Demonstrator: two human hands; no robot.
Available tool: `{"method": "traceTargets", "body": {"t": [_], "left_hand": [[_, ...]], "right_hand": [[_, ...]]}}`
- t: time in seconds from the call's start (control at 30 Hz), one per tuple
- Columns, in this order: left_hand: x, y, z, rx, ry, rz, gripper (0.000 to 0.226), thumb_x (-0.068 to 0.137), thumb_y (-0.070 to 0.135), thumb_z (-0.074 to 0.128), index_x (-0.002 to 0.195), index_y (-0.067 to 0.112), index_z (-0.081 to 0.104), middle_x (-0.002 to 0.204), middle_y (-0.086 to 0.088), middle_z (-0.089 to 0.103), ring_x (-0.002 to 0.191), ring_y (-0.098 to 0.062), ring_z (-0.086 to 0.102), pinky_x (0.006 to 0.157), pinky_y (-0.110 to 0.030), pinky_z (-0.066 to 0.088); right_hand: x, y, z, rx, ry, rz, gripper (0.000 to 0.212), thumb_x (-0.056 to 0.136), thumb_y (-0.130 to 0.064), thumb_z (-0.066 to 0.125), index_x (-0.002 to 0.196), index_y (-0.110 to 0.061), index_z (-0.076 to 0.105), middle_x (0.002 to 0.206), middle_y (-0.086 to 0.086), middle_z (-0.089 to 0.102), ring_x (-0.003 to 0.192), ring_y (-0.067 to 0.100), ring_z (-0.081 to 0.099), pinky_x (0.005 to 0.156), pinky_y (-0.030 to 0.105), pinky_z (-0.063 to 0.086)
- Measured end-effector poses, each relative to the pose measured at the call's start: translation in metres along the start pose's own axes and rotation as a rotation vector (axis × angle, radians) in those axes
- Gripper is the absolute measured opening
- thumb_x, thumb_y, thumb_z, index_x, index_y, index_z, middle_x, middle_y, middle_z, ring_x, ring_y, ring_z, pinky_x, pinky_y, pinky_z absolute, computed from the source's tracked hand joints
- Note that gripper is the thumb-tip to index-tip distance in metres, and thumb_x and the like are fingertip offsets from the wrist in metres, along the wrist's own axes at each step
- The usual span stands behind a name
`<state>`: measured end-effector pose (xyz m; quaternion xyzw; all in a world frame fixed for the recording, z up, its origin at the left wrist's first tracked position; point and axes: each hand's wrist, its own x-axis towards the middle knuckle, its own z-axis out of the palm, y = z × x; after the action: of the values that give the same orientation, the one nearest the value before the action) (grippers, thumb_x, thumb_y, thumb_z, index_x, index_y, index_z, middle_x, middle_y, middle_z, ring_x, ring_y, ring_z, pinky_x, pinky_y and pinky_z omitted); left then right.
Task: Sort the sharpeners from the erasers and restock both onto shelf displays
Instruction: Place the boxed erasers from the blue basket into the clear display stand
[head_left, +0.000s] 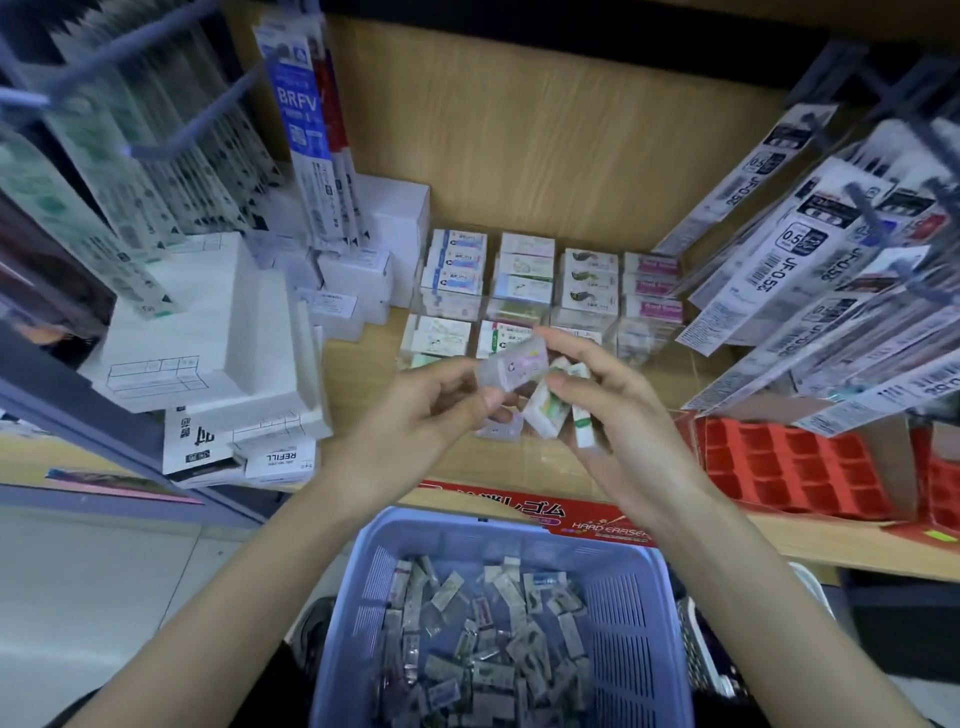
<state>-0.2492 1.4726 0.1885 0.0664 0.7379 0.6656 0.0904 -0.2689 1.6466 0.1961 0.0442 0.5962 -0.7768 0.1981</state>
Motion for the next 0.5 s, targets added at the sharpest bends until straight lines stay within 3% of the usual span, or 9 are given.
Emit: {"method": "traceTargets", "body": {"t": [0.07, 0.2, 0.3, 0.4, 0.47, 0.5], "left_hand": [[0.004, -0.002, 0.002, -0.039, 0.05, -0.036, 0.019, 0.094, 0.008, 0.049, 0.105, 0.02, 0.06, 0.084, 0.008, 0.074, 0.078, -0.005, 0.067, 0.075, -0.019, 0.052], [0.007, -0.006, -0.002, -0.051, 0.13, -0.084, 0.019, 0.096, 0.001, 0.044, 0.104, 0.017, 0.051, 0.079, 0.0, 0.072, 0.066, -0.006, 0.065, 0.061, -0.016, 0.047], [0.007, -0.011, -0.006, -0.005, 0.151, -0.146, 0.016, 0.097, 0.004, 0.045, 0.106, 0.015, 0.051, 0.083, 0.0, 0.072, 0.063, -0.005, 0.063, 0.056, -0.015, 0.043], [0.009, -0.018, -0.005, 0.054, 0.171, -0.217, 0.018, 0.097, 0.008, 0.046, 0.099, 0.025, 0.051, 0.078, 0.005, 0.073, 0.059, -0.003, 0.06, 0.055, -0.019, 0.04], [0.011, -0.022, -0.001, 0.08, 0.129, -0.238, 0.019, 0.098, 0.008, 0.046, 0.098, 0.027, 0.051, 0.075, 0.006, 0.072, 0.056, -0.004, 0.057, 0.056, -0.022, 0.037], [0.011, -0.023, 0.001, 0.096, 0.108, -0.237, 0.019, 0.098, 0.009, 0.046, 0.099, 0.027, 0.051, 0.073, 0.007, 0.072, 0.056, -0.004, 0.055, 0.056, -0.022, 0.036]], "right_hand": [[0.004, 0.012, -0.006, -0.071, 0.073, 0.017, 0.039, 0.089, 0.004, 0.052, 0.116, -0.02, 0.065, 0.119, 0.008, 0.064, 0.104, 0.027, 0.064, 0.084, 0.037, 0.051], [-0.002, 0.025, -0.016, -0.127, 0.158, 0.062, 0.033, 0.088, 0.006, 0.052, 0.1, -0.019, 0.071, 0.097, 0.002, 0.065, 0.065, 0.015, 0.059, 0.061, 0.026, 0.045], [-0.006, 0.026, -0.032, -0.382, 0.228, -0.032, 0.024, 0.087, -0.006, 0.063, 0.1, -0.025, 0.07, 0.084, -0.004, 0.06, 0.054, 0.011, 0.049, 0.058, 0.022, 0.041], [-0.001, 0.023, -0.038, -0.928, 0.241, -0.245, 0.039, 0.081, -0.024, 0.072, 0.118, -0.032, 0.062, 0.101, -0.009, 0.054, 0.08, 0.001, 0.054, 0.078, 0.011, 0.039], [0.002, 0.024, -0.028, -1.083, 0.153, -0.333, 0.052, 0.079, -0.031, 0.074, 0.128, -0.029, 0.057, 0.107, -0.009, 0.049, 0.095, -0.002, 0.049, 0.085, 0.009, 0.035], [0.003, 0.027, -0.022, -1.111, 0.118, -0.36, 0.052, 0.079, -0.032, 0.073, 0.128, -0.026, 0.057, 0.107, -0.007, 0.049, 0.097, 0.001, 0.049, 0.087, 0.014, 0.038]]}}
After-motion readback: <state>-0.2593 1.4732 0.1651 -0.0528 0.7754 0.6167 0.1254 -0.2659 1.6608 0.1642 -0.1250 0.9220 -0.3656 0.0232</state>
